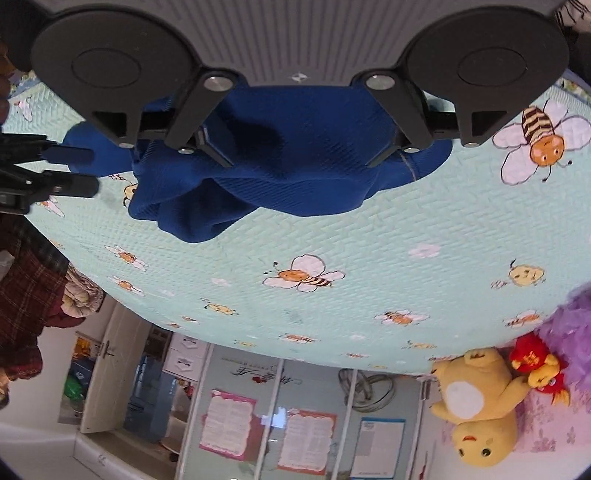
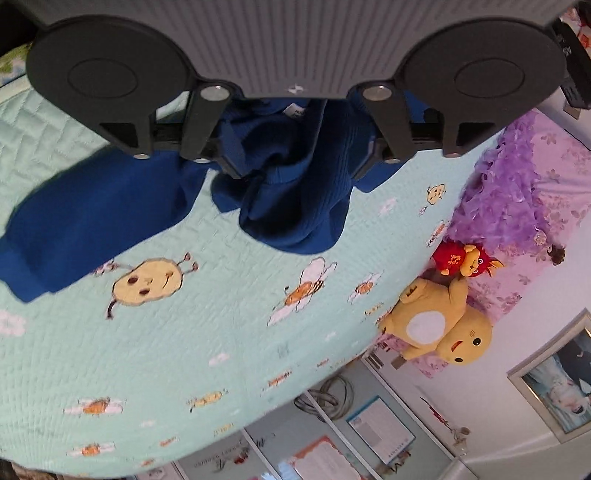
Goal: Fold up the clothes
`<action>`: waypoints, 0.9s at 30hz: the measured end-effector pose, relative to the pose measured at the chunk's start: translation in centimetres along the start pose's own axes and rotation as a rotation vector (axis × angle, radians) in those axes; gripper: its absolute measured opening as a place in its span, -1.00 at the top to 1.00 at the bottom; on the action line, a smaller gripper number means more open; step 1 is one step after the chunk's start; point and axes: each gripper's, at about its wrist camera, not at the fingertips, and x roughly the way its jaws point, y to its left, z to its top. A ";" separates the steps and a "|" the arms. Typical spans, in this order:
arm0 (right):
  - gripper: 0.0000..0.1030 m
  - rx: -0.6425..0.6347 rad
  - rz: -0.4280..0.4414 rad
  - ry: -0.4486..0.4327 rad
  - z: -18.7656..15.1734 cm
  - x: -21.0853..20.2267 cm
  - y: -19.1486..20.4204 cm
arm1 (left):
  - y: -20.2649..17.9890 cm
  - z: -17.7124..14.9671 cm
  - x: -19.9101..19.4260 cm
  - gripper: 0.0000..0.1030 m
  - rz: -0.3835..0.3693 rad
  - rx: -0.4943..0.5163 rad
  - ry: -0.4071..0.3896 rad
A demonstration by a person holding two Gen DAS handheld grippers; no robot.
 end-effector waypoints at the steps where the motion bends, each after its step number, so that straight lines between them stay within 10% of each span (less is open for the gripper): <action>1: -0.30 -0.007 0.000 0.009 -0.1 0.5 0.3 | -0.3 -0.2 0.0 -0.56 -0.004 0.011 -0.003; 11: -0.30 0.060 0.012 0.131 -1.3 6.6 0.7 | -2.1 -2.4 0.9 -0.64 -0.020 0.166 0.036; 14: 0.76 0.019 0.017 0.155 -0.2 8.6 2.5 | -2.2 -2.7 0.6 -0.64 -0.019 0.195 0.030; 17: 0.78 0.015 0.075 0.050 3.1 7.9 5.1 | -1.7 -2.7 0.2 -0.64 -0.014 0.190 0.018; 21: 0.61 0.025 0.183 -0.136 8.0 5.2 7.6 | -0.8 -2.4 0.1 -0.64 -0.012 0.167 0.000; 24: -0.20 -0.026 0.163 -0.100 8.9 5.0 7.4 | -0.3 -2.4 0.5 -0.64 -0.001 0.160 0.006; 27: -0.24 -0.014 0.102 -0.048 6.2 5.0 4.5 | -0.2 -2.6 1.1 -0.64 0.003 0.160 0.021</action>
